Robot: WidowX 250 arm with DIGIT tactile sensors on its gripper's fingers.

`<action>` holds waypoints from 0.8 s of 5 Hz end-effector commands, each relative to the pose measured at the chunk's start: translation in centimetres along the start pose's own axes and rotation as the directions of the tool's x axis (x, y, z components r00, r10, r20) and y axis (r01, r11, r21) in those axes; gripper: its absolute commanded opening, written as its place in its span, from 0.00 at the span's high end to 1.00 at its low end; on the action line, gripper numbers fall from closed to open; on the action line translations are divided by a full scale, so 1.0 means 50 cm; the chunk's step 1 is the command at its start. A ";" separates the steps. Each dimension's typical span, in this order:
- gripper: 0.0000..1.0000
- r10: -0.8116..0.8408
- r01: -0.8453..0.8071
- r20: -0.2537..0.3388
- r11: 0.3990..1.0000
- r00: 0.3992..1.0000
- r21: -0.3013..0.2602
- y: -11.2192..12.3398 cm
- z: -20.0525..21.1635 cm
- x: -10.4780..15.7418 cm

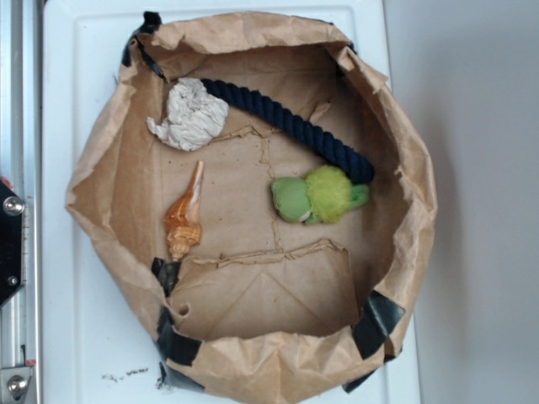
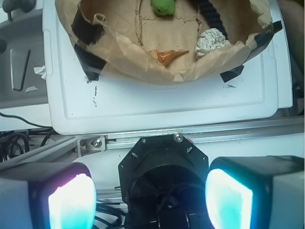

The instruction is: Grab the white paper.

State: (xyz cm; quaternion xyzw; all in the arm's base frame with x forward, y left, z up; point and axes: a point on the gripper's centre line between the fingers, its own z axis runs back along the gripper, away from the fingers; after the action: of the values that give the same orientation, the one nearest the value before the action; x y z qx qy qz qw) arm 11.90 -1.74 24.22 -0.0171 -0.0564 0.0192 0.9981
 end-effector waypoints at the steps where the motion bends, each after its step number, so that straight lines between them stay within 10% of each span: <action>1: 0.00 0.000 0.000 0.000 1.000 1.000 0.000 0.000 0.000 0.000; 3: 0.00 0.084 -0.084 -0.015 0.996 0.996 0.030 -0.026 -0.047 0.158; 4: 0.00 0.038 -0.037 0.017 0.999 0.999 -0.009 0.003 -0.042 0.150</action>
State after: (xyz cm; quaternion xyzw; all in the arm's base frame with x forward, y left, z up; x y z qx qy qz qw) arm 19.48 -1.70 21.99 -0.0252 -0.0456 0.0283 0.9982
